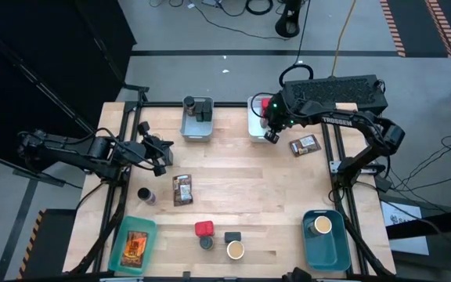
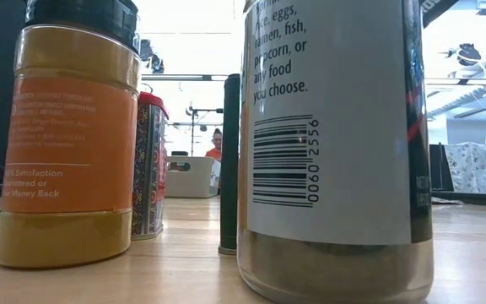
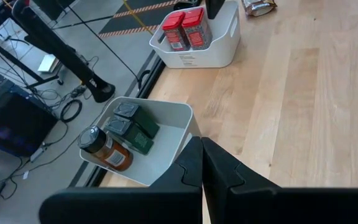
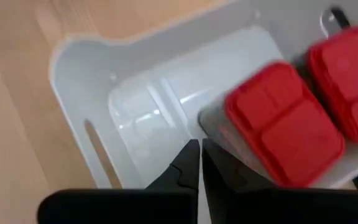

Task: Sort spices by type
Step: Put the red spice can into the white bin, then put the orange spice pack into the green bin

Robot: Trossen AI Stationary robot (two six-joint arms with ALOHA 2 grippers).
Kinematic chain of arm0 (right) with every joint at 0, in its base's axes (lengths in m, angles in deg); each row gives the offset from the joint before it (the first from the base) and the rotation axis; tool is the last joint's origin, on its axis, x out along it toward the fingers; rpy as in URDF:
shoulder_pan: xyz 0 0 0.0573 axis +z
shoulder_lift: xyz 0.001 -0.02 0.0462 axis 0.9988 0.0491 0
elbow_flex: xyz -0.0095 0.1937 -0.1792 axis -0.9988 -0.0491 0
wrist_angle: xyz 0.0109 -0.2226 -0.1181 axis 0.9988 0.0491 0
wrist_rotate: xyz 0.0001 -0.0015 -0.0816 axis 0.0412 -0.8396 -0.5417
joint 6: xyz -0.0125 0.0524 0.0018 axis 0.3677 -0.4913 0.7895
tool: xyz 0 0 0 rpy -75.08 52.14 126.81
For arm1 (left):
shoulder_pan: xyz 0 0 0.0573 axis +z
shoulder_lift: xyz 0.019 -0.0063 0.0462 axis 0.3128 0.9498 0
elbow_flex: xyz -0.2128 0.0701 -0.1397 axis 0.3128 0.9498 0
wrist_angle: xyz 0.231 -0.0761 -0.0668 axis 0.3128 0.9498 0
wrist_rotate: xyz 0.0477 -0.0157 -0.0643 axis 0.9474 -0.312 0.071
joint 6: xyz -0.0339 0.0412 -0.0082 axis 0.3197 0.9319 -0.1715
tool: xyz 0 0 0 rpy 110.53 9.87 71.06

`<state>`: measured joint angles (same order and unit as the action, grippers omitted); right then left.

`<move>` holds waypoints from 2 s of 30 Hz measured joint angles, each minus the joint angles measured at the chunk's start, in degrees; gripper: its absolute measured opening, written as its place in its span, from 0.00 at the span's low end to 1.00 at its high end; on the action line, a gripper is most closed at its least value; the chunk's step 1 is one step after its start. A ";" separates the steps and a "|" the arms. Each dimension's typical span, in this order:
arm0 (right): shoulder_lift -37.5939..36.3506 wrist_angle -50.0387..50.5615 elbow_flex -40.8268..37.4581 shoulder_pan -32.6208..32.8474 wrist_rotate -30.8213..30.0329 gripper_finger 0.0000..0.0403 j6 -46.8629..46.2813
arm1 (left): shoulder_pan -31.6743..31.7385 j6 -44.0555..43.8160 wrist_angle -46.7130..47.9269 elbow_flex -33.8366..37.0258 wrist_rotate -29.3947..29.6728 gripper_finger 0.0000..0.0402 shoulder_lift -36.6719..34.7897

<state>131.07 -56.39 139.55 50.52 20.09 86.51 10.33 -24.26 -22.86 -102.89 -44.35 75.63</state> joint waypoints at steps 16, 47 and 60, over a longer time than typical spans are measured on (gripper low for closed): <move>4.48 -4.34 0.00 0.49 -4.62 0.00 0.76 | 0.00 0.00 -0.01 0.00 0.00 0.00 0.00; -2.11 8.07 5.09 7.10 -6.18 0.00 -3.75 | 0.00 0.02 -0.02 0.02 0.02 0.00 0.02; -9.95 22.37 7.26 17.94 -6.06 0.00 -24.86 | 0.00 -0.02 -0.61 0.02 0.02 0.00 0.02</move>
<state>121.12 -34.02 146.81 68.46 14.03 61.65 10.33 -24.28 -23.47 -102.87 -44.33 75.66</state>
